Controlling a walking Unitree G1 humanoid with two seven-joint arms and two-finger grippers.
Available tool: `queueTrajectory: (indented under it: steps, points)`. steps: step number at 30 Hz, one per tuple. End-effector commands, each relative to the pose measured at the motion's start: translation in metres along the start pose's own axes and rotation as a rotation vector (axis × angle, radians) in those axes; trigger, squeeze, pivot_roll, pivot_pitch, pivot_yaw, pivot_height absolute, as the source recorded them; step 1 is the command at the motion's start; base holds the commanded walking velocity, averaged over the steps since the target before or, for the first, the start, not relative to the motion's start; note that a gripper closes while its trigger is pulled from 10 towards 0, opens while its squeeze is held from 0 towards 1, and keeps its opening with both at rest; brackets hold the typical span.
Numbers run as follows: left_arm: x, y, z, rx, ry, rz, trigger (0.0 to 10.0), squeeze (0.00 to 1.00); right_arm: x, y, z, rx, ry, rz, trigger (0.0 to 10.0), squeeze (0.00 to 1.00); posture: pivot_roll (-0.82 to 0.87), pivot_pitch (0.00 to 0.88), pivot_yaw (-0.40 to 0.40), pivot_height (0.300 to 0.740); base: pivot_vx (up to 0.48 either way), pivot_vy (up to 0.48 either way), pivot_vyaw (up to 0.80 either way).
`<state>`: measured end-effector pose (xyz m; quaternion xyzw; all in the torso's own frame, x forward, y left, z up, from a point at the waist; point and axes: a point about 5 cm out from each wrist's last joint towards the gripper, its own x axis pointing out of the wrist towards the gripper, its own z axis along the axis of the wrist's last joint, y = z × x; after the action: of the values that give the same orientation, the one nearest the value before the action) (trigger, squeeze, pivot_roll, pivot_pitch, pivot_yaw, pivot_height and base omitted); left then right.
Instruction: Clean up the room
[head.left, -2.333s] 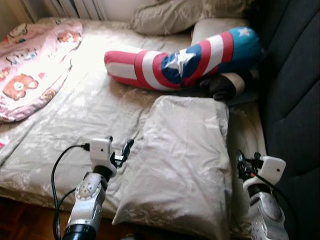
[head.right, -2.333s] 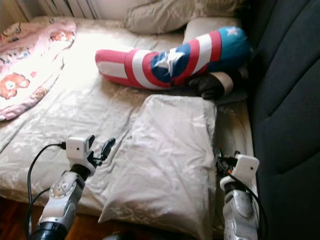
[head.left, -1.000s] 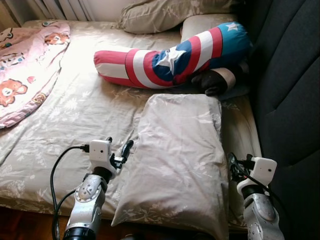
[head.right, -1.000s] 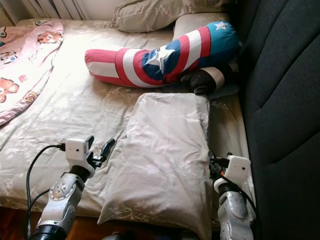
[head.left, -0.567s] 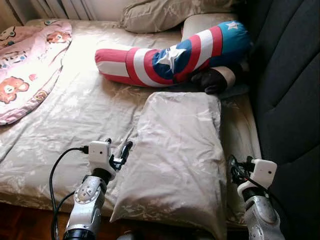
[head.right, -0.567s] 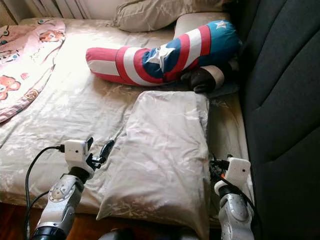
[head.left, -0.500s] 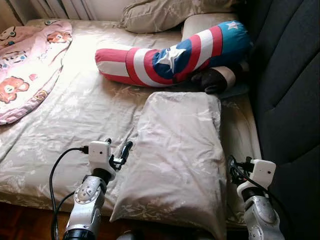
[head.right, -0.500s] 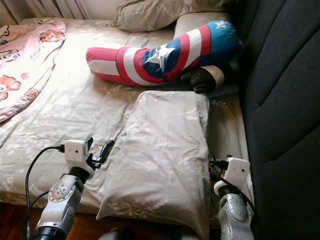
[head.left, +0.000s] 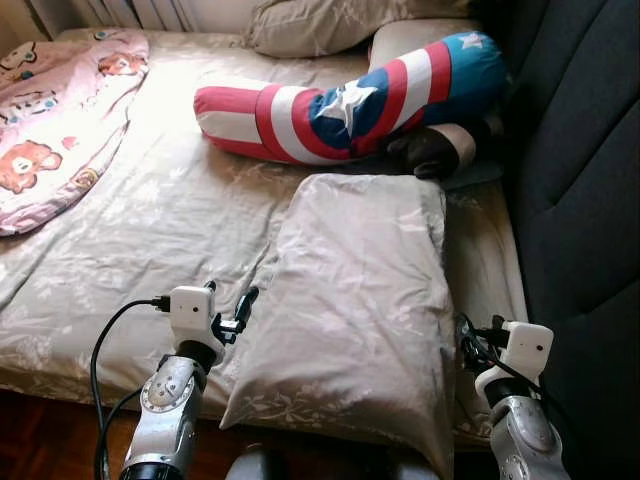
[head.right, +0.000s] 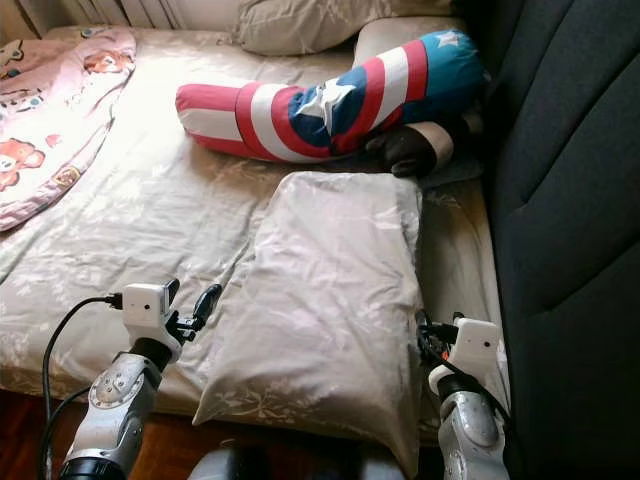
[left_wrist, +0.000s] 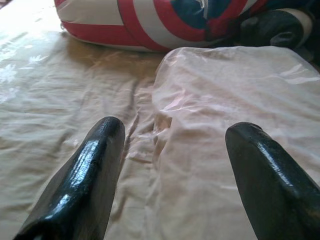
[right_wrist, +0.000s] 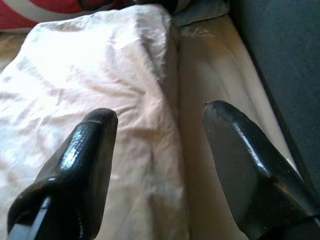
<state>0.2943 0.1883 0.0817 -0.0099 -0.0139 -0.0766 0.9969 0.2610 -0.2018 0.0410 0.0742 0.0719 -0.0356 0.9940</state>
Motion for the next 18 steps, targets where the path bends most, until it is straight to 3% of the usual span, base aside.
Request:
queueTrajectory:
  steps: [1,18]
  points:
    - [-0.0042,0.0066,-0.0005,0.007,0.01,0.024,10.0,0.0,-0.0036,0.0002,-0.0024,0.007,0.015,0.009,10.0,0.0,-0.03,0.229,0.03,0.657,0.0,0.0,0.0]
    - [-0.0046,0.0131,0.0014,0.013,0.017,0.032,10.0,0.0,-0.0057,0.0039,-0.0008,0.032,0.0,0.026,10.0,0.0,-0.03,0.229,0.039,0.644,0.0,0.0,0.0]
